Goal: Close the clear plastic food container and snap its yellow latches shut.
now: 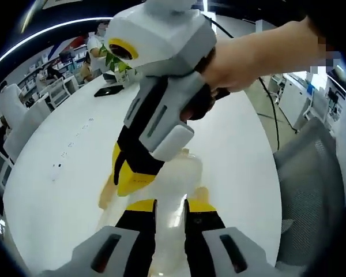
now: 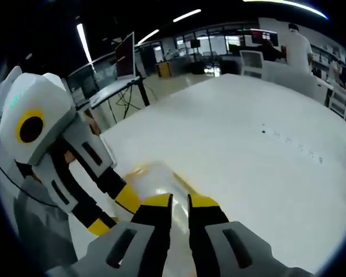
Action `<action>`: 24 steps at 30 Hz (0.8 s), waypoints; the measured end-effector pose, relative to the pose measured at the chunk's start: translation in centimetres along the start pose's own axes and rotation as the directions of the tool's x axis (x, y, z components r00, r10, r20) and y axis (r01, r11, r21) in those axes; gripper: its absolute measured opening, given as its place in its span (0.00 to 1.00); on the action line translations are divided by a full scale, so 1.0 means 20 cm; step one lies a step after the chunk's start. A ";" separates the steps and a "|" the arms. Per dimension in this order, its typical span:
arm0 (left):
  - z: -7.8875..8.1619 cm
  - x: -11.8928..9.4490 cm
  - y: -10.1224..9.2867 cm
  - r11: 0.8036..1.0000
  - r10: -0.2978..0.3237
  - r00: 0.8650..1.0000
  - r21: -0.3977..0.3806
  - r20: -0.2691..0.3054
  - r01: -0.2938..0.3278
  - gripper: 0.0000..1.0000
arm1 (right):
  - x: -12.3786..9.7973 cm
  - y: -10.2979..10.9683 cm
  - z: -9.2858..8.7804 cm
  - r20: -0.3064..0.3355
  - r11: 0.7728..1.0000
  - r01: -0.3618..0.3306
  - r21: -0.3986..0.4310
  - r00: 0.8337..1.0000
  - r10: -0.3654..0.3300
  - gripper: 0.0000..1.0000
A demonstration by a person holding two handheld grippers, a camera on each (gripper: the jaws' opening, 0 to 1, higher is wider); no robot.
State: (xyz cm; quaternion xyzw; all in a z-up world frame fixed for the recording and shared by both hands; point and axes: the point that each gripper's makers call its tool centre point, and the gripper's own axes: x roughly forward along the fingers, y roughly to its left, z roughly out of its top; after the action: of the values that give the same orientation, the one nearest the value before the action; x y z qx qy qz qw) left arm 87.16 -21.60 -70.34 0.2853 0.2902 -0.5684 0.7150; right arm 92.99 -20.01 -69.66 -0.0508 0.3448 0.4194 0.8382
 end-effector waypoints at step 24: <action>-0.03 0.02 -0.07 0.978 0.016 0.999 0.210 -0.045 -0.006 0.23 | 0.03 0.00 -0.02 -0.094 0.996 -0.045 -0.083 0.995 0.037 0.23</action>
State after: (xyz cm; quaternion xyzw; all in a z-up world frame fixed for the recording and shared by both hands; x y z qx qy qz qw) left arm 85.76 -21.74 -71.24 0.3737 0.2436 -0.5850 0.6774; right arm 93.10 -19.78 -70.31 -0.0987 0.3660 0.4480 0.8097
